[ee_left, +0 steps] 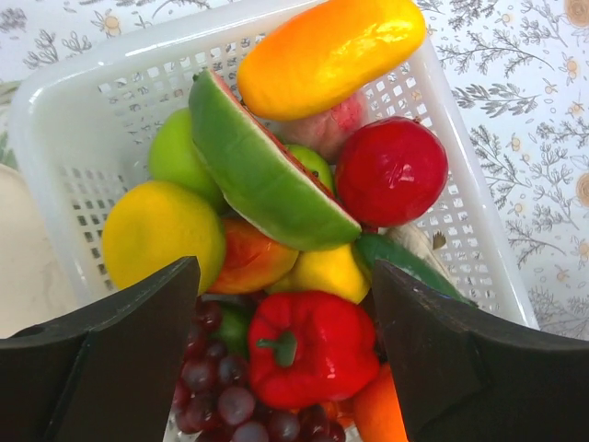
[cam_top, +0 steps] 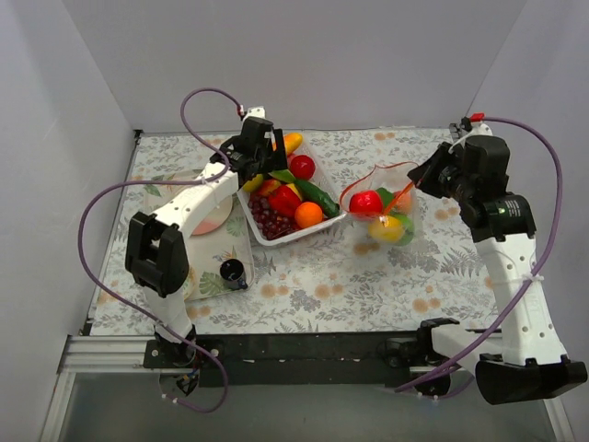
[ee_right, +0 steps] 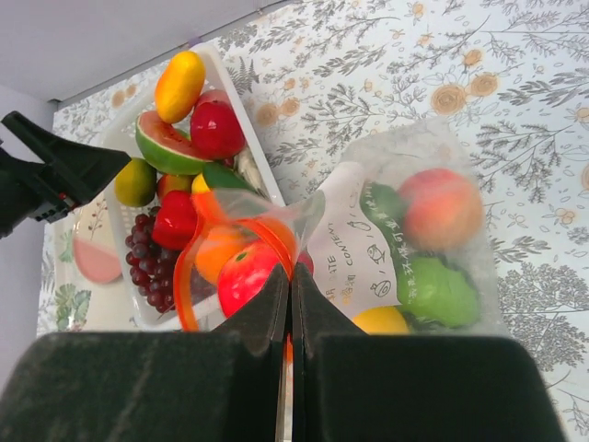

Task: Place the food in the zip-top bag and seal the zipper
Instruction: Pick up the fake fruit from the bin.

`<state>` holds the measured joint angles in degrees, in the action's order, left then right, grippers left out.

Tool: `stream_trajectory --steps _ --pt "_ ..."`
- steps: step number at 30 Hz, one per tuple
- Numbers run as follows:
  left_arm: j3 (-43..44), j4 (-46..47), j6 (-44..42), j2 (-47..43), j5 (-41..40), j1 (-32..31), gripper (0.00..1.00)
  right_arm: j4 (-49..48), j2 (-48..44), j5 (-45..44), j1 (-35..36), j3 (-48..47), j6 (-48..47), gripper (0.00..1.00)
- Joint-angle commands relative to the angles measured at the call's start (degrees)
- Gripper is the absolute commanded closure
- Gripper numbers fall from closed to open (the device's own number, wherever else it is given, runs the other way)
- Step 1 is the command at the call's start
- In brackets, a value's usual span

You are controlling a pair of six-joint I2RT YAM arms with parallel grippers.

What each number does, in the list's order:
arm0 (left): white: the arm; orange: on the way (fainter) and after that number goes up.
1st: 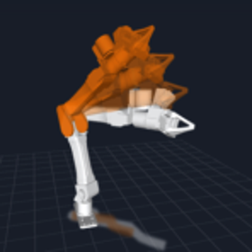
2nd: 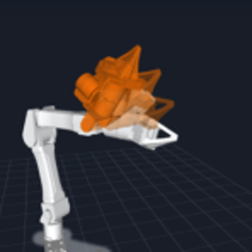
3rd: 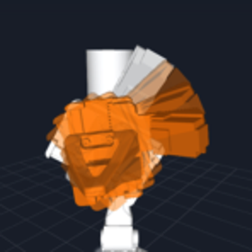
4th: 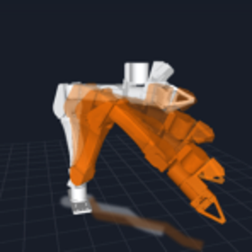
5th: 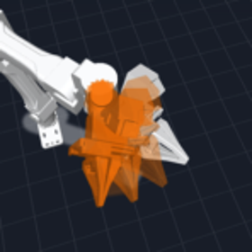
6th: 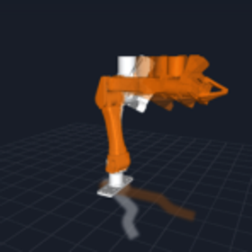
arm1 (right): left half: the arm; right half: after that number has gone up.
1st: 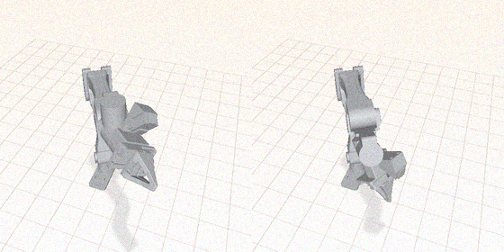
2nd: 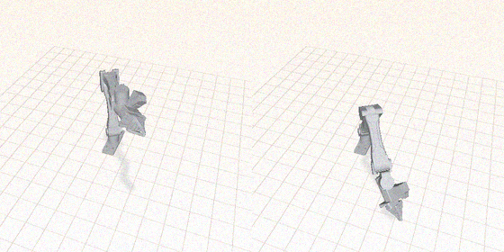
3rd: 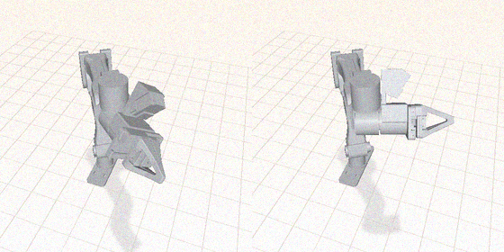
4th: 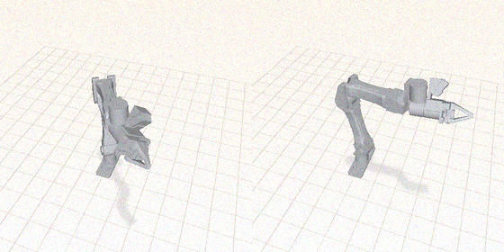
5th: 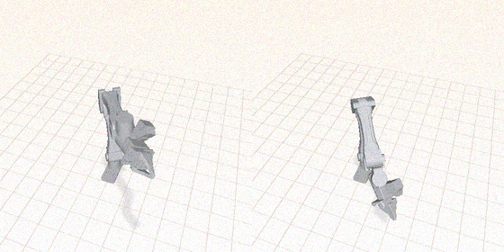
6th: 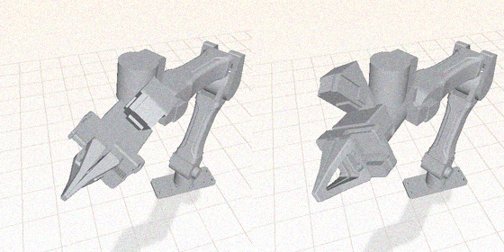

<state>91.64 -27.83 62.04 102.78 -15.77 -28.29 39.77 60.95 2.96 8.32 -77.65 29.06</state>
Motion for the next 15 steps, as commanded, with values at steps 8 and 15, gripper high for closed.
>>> stream_trajectory --steps 8,15 --pt "6.1 -0.64 19.69 5.41 -8.49 -0.45 0.25 -3.82 -4.87 3.36 -0.49 3.99 0.12 0.99" --pt "7.15 -1.78 25.22 9.1 -12.6 -1.67 0.28 -4.09 -6.02 4.25 -0.49 5.4 0.3 0.99"
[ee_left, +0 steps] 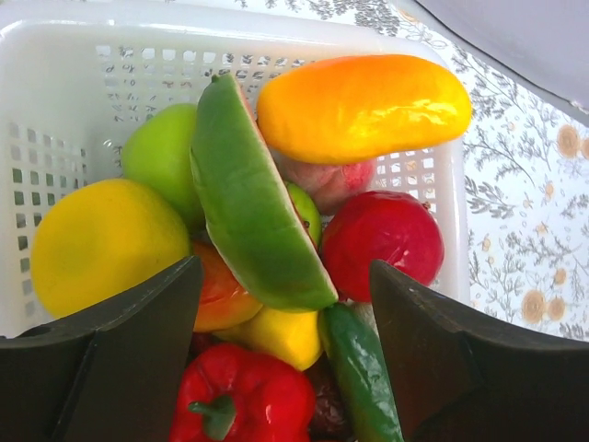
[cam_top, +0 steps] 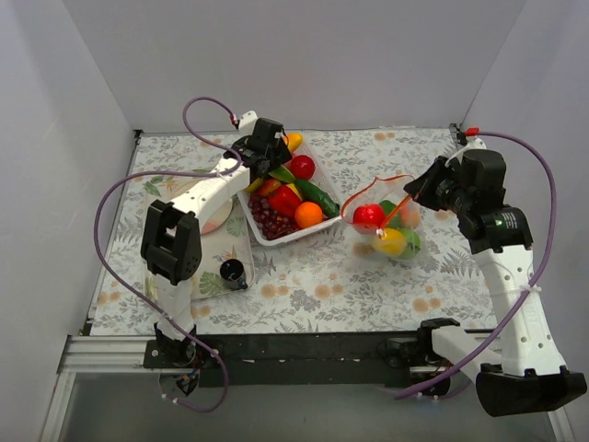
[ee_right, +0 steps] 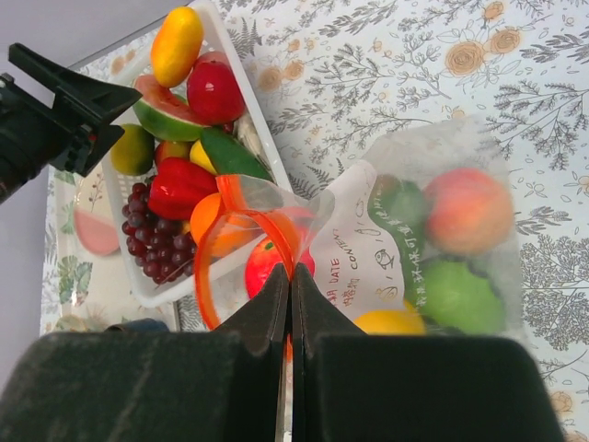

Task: Place the food in the zip-top bag and seal the zipper
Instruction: Pick up the fake fruit from the bin.

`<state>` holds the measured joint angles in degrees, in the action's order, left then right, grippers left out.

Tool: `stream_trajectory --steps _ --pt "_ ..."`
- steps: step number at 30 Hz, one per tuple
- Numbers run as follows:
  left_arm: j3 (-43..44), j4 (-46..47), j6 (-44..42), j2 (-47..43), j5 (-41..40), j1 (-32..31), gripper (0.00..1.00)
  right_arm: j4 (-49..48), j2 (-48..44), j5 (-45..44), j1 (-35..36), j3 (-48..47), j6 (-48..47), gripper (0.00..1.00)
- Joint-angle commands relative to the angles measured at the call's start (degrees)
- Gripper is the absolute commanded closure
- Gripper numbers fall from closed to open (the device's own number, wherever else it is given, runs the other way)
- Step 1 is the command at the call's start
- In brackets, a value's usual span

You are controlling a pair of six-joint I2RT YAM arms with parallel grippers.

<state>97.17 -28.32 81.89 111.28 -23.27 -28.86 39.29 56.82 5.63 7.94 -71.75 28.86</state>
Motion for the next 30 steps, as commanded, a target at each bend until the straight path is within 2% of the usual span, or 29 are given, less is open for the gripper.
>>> stream_trajectory --steps 1,10,25,26,30 --pt "1.62 -1.39 5.82 0.77 -5.73 -1.2 0.29 -3.69 -1.97 1.67 -0.12 -0.41 0.49 0.99" --pt "3.38 -2.53 10.65 3.5 -14.6 -3.31 0.29 -3.69 -2.85 2.63 -0.12 0.64 0.58 0.99" --pt "8.21 -2.97 15.14 9.65 -17.69 -3.75 0.31 -2.55 -4.43 2.81 -0.12 0.82 0.41 0.99" --pt "8.48 -2.89 15.06 9.83 -17.69 -3.83 0.32 -2.55 -4.43 2.81 -0.12 0.99 0.41 0.99" --pt "9.18 -2.62 14.36 9.39 -17.52 -3.83 0.49 -2.55 -4.52 2.98 -0.12 1.08 0.41 0.99"
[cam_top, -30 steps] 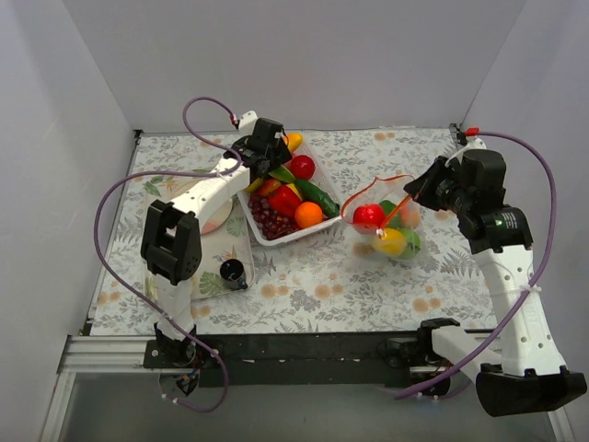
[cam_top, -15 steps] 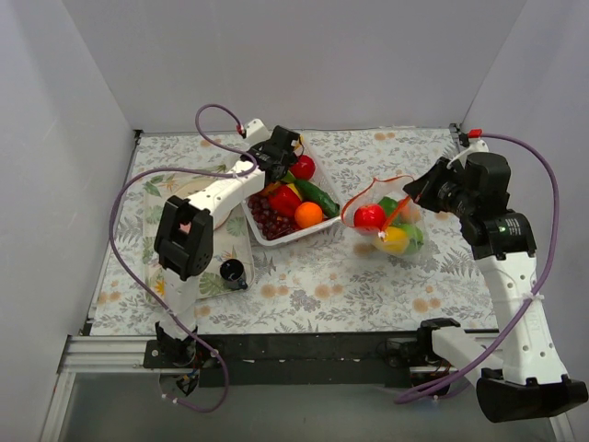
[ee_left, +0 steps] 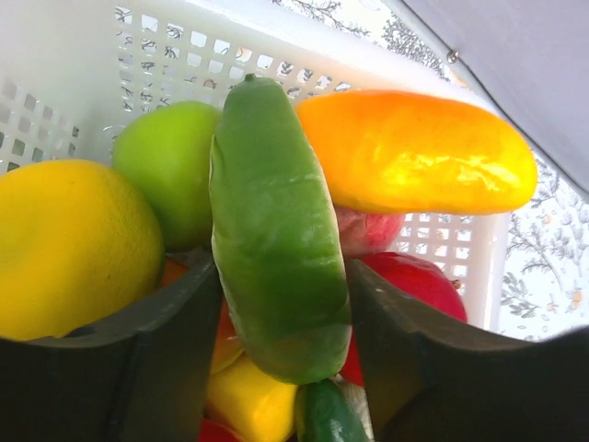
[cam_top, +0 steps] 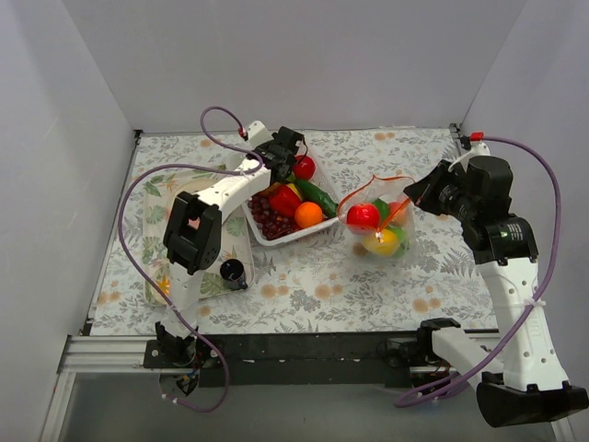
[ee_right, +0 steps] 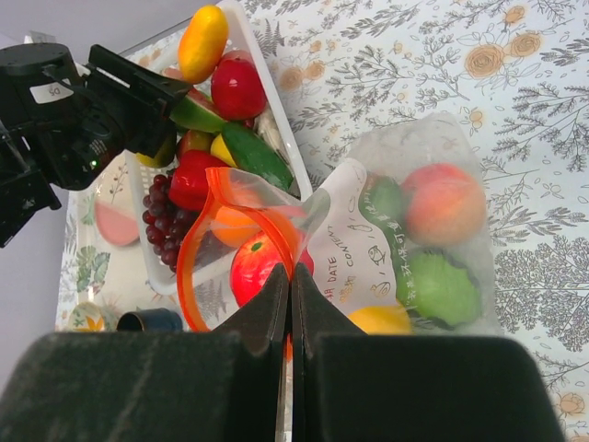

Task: Place the food in the zip-top bag and seal the zipper
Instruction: Pick up the fake fruit from the bin.

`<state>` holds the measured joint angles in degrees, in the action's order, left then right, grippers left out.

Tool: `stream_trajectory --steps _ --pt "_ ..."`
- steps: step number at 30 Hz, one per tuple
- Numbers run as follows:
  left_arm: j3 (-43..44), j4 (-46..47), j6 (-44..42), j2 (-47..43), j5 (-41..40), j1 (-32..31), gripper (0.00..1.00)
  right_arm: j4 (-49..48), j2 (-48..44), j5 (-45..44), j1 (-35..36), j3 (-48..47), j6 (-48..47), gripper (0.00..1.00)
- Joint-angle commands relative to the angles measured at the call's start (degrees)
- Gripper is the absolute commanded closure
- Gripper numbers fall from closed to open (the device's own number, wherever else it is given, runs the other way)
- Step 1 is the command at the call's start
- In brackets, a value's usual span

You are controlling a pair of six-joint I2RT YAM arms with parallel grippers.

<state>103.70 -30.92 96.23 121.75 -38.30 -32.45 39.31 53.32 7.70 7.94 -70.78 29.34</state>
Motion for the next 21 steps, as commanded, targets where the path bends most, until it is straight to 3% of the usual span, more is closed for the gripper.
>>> stream_trajectory --steps 1,4,21 --pt "2.73 0.15 -0.33 -1.52 -2.48 -0.25 0.55 -2.57 -1.03 0.91 -0.12 0.12 0.01 0.99" --pt "1.95 1.64 -2.35 -3.45 -2.13 -0.34 0.62 -2.83 -0.94 1.08 -0.03 0.3 0.1 0.99" --pt "-7.01 6.04 -9.56 -15.39 0.42 -0.34 0.73 -4.33 -0.23 1.7 -0.03 1.79 0.45 0.99"
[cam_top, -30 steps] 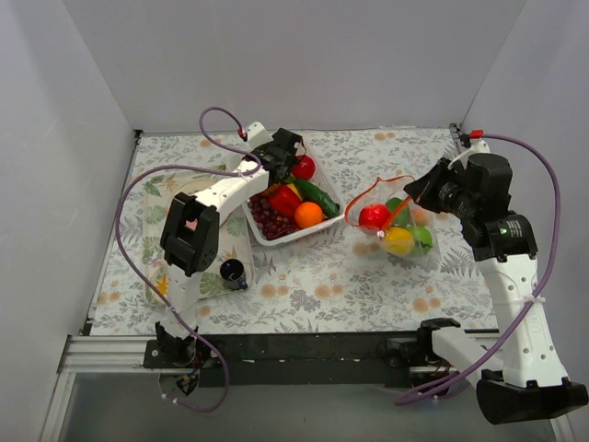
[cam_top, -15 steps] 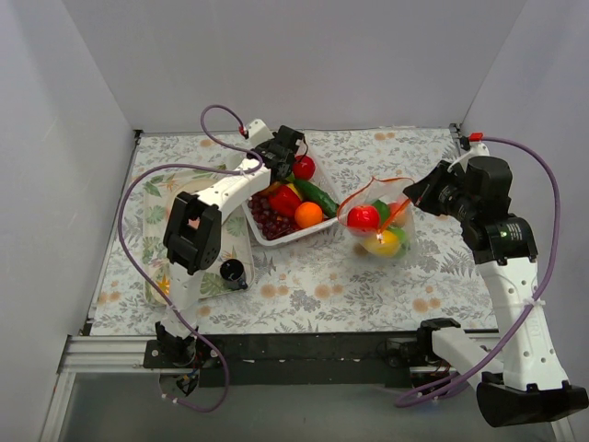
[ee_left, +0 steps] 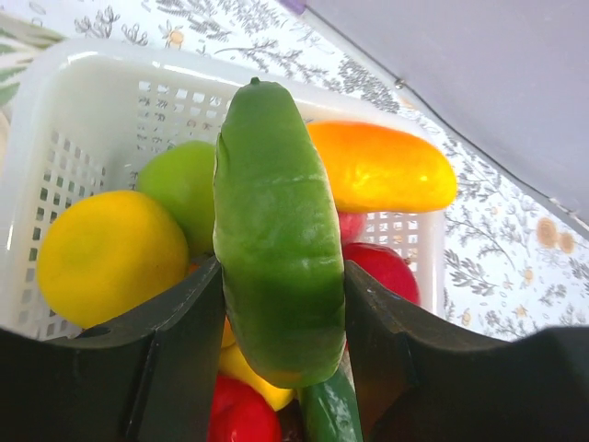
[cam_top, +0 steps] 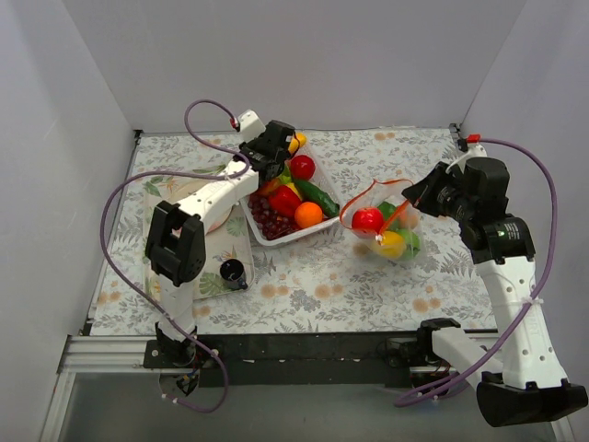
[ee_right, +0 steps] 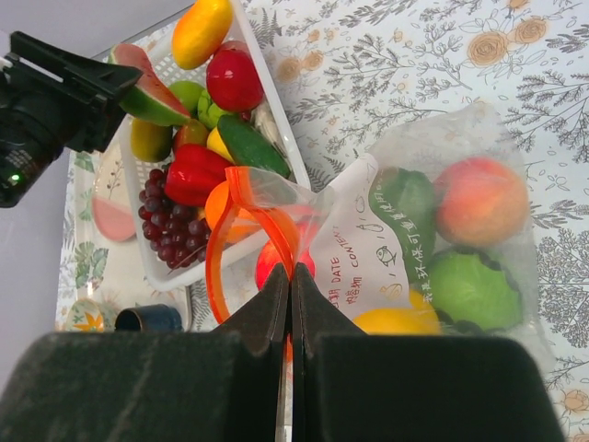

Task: Place the food in the zip-top bag and seal the zipper
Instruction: Pick up the fake fruit from the bin, then place the fake fruit in the zipper food storage bag.

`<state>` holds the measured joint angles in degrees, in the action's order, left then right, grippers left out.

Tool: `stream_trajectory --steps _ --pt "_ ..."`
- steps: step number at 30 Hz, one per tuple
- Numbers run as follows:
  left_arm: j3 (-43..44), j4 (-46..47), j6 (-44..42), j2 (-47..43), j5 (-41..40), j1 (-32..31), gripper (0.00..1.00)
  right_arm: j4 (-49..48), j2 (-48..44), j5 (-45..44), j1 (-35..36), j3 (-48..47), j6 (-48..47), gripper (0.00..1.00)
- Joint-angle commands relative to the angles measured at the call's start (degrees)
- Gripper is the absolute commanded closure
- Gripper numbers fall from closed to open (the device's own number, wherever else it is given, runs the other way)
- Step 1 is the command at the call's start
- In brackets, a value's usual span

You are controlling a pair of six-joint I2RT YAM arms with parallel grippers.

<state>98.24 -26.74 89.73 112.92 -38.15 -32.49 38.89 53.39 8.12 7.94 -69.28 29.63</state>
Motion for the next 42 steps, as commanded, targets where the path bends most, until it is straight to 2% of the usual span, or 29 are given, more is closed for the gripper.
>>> stream_trajectory --steps 1,4,5,7,8,10,11,14,15,16,24,33,42 --pt "-2.08 2.57 -4.47 -7.45 2.18 -0.29 0.75 -4.0 -0.21 1.2 -0.03 0.28 0.17 0.99" --pt "-4.01 4.5 -7.37 -11.31 6.85 -0.29 0.78 -4.26 0.14 1.02 -0.04 0.63 0.08 0.99" --pt "-4.71 5.2 -10.25 -12.37 11.65 -0.29 0.78 -4.35 0.31 1.02 -0.03 0.63 0.08 0.99" --pt "-6.12 5.74 -12.03 -16.04 15.28 -0.29 0.78 -4.97 0.4 1.37 -0.12 1.07 0.08 0.99" --pt "-7.26 6.61 -13.0 -17.72 21.39 -0.29 0.78 -5.06 0.49 1.55 -0.12 1.25 0.34 0.99" --pt "-11.28 9.76 -13.97 -22.28 28.71 -0.29 0.76 -5.93 0.58 1.81 0.05 1.86 0.69 0.99" --pt "-12.53 11.0 -13.71 -23.61 35.62 -0.29 0.75 -6.11 0.75 1.99 -0.03 2.04 0.78 0.99" --pt "-18.06 16.88 -12.57 -27.92 47.0 -0.73 0.75 -7.16 1.28 2.78 0.14 2.22 1.48 0.99" --pt "-19.82 18.99 -11.61 -29.06 53.55 -1.34 0.75 -7.25 1.46 2.87 0.31 2.13 1.57 0.99" --pt "-20.79 21.62 -10.73 -29.6 56.32 -1.52 0.75 -7.25 1.63 2.69 0.32 2.04 1.66 0.99" --pt "-23.96 23.23 -4.75 -31.71 74.78 -3.46 0.75 -7.6 2.6 2.08 0.84 1.69 1.66 0.99" --pt "-26.52 20.15 3.87 -32.77 83.5 -4.77 0.75 -8.48 2.34 1.2 1.98 2.74 2.1 0.99" --pt "-22.04 17.87 8.25 -22.85 82.19 -7.06 0.75 -7.96 1.11 -0.3 4.53 3.01 2.19 0.99"
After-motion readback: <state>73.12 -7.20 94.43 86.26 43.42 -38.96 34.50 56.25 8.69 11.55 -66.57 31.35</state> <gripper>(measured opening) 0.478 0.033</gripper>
